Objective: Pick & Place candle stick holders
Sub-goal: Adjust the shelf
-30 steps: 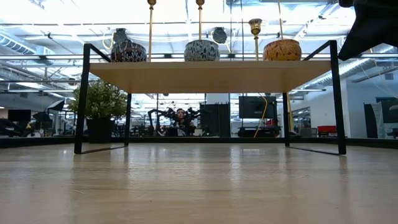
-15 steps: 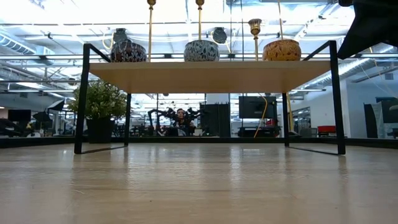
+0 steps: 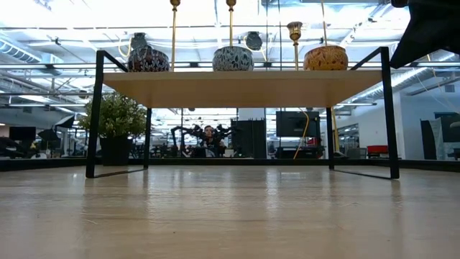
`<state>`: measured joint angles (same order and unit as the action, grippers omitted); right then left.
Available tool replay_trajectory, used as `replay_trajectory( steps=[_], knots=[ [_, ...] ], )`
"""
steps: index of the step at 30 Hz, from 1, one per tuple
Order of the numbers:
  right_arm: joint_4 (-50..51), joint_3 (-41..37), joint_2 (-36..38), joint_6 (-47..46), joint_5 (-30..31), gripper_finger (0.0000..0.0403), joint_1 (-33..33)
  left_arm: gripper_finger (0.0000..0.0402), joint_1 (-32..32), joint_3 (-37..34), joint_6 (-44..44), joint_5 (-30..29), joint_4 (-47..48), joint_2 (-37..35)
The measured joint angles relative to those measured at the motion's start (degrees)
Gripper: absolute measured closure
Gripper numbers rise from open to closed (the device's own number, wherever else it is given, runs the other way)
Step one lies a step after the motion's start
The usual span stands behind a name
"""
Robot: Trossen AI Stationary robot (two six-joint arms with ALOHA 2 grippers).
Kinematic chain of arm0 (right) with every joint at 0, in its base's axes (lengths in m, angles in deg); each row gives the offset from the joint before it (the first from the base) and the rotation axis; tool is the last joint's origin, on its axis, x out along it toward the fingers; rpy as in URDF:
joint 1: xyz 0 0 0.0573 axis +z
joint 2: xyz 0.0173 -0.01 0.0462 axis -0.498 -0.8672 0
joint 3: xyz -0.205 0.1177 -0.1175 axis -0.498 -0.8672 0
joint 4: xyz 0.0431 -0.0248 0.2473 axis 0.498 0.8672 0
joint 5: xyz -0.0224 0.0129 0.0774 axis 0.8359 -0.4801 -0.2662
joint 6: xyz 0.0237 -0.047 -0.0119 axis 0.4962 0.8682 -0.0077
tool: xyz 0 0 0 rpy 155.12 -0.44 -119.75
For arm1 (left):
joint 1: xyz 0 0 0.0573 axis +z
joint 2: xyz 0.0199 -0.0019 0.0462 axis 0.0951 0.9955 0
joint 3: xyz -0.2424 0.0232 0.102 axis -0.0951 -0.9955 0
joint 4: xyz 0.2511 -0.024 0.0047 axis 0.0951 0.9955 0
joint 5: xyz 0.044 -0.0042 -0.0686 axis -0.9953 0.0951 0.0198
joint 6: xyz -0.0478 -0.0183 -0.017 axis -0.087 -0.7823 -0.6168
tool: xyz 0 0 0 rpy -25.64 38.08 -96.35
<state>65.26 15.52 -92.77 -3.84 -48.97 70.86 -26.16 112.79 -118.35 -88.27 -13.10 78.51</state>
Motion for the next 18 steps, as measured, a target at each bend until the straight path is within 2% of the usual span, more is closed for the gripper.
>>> replay_trajectory(
  steps=[10,18],
  knots=[
    [-1.46,0.00,0.19,1.96,-1.63,0.0403,0.00,0.0398,0.02,0.00,-0.22,-0.02,0.92,0.00],
    [-9.53,0.00,0.89,11.32,-3.19,0.0403,0.00,0.0397,0.02,0.00,-0.18,-0.02,0.99,0.00]
  ],
)
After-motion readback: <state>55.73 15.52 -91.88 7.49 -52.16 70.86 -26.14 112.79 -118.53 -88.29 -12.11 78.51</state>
